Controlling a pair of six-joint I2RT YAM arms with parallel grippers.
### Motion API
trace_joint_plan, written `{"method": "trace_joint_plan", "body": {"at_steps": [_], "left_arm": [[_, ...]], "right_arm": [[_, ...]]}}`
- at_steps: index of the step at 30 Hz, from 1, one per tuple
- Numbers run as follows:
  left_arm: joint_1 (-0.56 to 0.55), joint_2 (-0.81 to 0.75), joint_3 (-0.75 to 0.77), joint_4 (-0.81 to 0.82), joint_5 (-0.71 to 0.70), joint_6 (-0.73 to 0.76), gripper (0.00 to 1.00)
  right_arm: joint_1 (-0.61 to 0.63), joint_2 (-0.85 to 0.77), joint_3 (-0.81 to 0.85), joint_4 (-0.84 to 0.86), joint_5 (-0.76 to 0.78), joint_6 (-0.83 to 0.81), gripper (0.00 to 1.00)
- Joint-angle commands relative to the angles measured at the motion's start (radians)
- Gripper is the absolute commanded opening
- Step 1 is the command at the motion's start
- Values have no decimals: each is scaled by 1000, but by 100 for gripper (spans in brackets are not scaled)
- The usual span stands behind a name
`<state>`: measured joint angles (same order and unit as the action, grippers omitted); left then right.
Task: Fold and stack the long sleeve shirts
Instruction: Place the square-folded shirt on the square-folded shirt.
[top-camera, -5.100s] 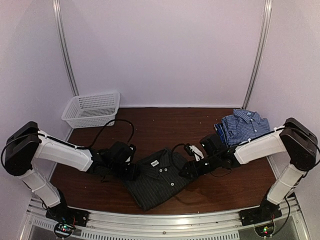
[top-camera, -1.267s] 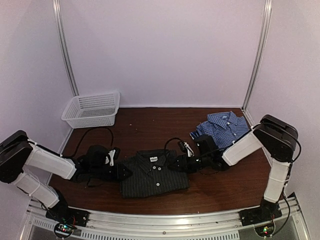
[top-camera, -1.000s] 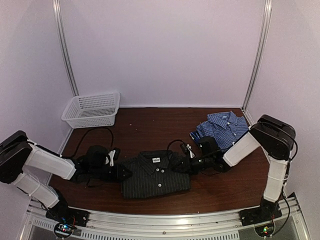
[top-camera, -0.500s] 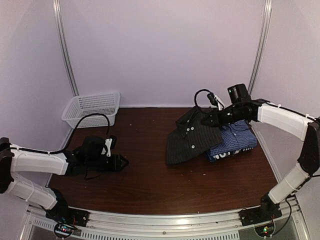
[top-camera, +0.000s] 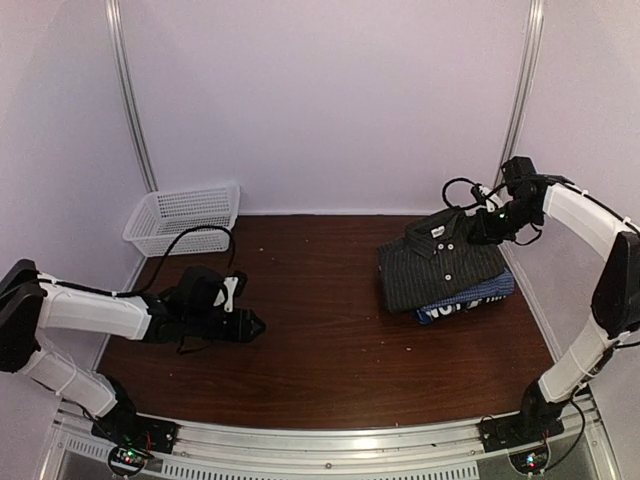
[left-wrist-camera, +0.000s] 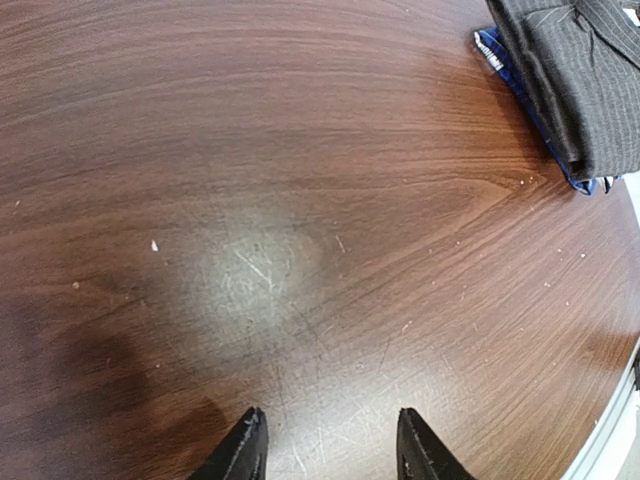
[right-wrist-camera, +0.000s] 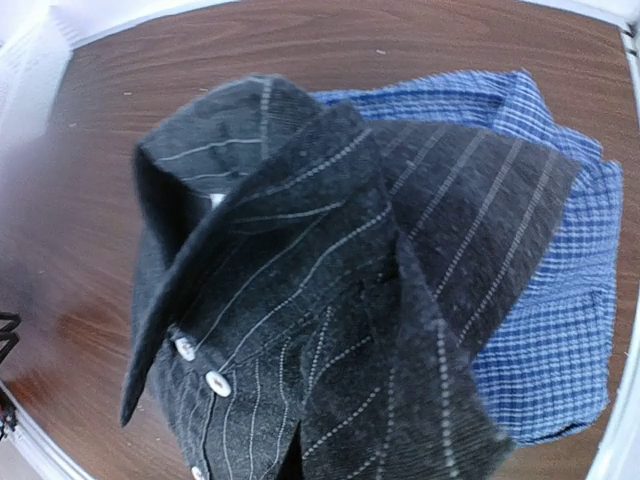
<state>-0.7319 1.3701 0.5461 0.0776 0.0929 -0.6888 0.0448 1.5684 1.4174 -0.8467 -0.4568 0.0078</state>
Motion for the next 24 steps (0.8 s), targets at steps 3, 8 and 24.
{"method": "trace_joint_plan", "body": {"at_steps": [3,8,24], "left_arm": [[2,57,51,33,51,29,45],[2,111,93,28,79,34,44],[1,145,104,33,85,15,41]], "right_arm": [[-82,39,69,-65,378,46,0],[-88,57,114,-28,445,46,0],[-88,169,46,137,492,5,11]]}}
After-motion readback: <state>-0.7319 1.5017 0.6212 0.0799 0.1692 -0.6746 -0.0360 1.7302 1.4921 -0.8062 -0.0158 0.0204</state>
